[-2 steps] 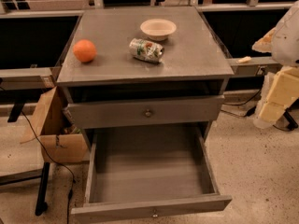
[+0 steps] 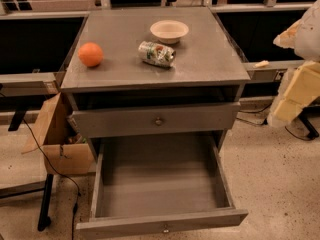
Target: Place 7up can into middle drawer
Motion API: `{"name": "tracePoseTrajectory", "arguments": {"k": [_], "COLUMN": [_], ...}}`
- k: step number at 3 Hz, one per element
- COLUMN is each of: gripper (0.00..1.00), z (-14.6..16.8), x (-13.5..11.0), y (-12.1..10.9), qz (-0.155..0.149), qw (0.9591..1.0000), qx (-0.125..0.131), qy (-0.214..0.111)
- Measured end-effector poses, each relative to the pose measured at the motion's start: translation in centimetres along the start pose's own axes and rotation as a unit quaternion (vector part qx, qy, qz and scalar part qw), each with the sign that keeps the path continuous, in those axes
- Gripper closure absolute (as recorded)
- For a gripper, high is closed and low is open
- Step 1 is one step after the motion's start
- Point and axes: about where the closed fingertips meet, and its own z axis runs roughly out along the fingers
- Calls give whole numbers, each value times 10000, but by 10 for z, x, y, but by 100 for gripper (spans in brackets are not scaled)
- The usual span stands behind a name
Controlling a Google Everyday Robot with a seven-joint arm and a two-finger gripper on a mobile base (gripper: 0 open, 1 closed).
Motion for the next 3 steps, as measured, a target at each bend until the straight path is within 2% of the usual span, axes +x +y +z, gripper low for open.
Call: {"name": "tracePoseTrajectory", "arguments": {"k": [1,2,3], "gripper": [0,0,0], "z": [1,30,55], "x": [-35,-97,-149], "y": [-24,-62,-90], "qz": [378,990,1558], "qw": [9969,9795,9626], "qx": [141,139,122], "qy": [-670,-1751,-2212]}}
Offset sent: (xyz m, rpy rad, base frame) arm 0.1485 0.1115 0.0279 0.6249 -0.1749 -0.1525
